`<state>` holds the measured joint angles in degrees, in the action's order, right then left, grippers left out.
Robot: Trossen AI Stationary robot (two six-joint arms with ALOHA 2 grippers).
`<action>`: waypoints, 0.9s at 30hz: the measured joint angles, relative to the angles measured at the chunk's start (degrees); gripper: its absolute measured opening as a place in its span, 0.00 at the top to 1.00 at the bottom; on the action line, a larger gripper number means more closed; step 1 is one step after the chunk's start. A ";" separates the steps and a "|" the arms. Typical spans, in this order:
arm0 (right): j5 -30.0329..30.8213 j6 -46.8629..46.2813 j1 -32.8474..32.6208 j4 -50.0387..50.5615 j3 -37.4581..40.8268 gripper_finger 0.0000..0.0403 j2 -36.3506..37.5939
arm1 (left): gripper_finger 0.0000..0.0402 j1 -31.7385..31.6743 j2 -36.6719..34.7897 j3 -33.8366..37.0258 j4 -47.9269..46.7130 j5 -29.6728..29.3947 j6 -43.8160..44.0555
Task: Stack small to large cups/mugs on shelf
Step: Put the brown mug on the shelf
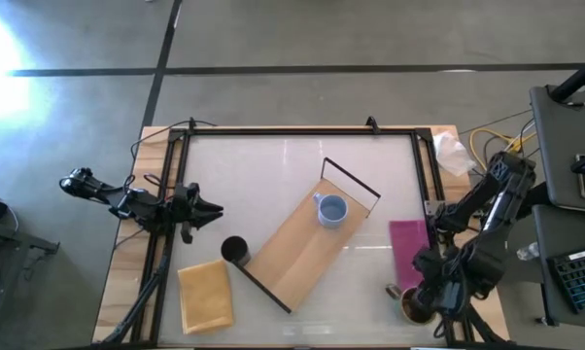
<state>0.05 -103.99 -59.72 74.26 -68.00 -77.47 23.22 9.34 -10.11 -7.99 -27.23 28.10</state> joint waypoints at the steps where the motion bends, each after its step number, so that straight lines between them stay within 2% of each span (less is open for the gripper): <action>1: -0.95 0.50 0.00 0.03 0.07 0.59 -0.95 | 0.81 -0.01 0.00 0.00 -0.01 -0.01 0.00; 7: -6.33 3.05 0.00 -0.21 0.32 0.59 -4.79 | 0.81 0.00 0.00 0.00 0.00 -0.01 0.00; 27: -6.03 0.68 0.00 -5.78 3.33 0.59 -9.04 | 0.81 0.00 0.00 0.00 0.00 -0.03 0.00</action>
<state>-5.99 -103.31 -59.72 68.48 -64.67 -86.50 23.22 9.34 -10.11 -7.99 -27.27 28.10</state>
